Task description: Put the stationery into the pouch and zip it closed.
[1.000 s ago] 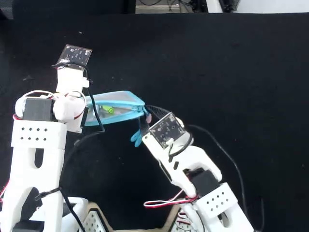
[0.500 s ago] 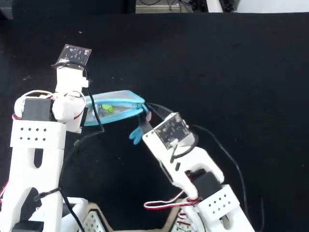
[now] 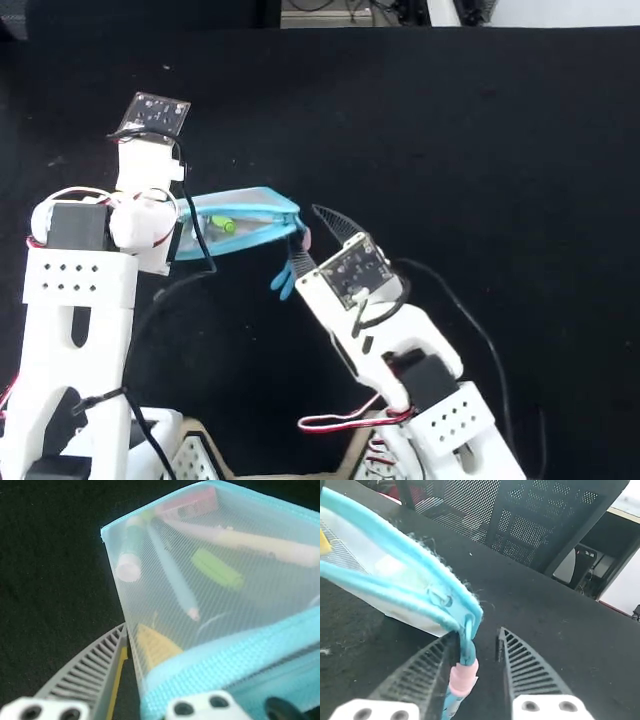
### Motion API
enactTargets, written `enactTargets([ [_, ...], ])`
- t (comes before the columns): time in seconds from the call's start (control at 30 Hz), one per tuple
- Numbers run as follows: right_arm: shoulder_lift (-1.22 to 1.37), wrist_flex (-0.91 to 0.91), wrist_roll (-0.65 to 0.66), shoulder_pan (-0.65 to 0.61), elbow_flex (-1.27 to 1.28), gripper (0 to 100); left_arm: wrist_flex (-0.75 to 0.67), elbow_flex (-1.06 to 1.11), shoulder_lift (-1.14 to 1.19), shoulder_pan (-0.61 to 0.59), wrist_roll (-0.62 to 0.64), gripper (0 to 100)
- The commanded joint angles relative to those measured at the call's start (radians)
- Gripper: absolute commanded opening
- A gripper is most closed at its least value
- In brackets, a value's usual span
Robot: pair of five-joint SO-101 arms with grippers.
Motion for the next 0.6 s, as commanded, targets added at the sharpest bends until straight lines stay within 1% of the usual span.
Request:
enactTargets([
  [0.0, -0.018, -0.095, 0.0, 0.006, 0.021, 12.4, 0.018, 0.085, 0.041, -0.007, -0.008, 3],
  [0.33, -0.016, -0.104, 0.0, 0.009, 0.022, 12.2, 0.018, 0.085, 0.041, -0.005, -0.008, 3],
  [0.4, -0.019, -0.104, 0.017, 0.009, 0.022, 8.4, 0.018, 0.085, 0.041, -0.005, -0.008, 3],
  [0.47, -0.027, -0.104, 0.061, 0.011, 0.021, 1.2, 0.018, 0.085, 0.041, -0.005, -0.008, 3],
  [0.57, -0.027, -0.106, 0.06, 0.012, 0.021, 2.0, 0.018, 0.085, 0.041, -0.005, -0.008, 3],
])
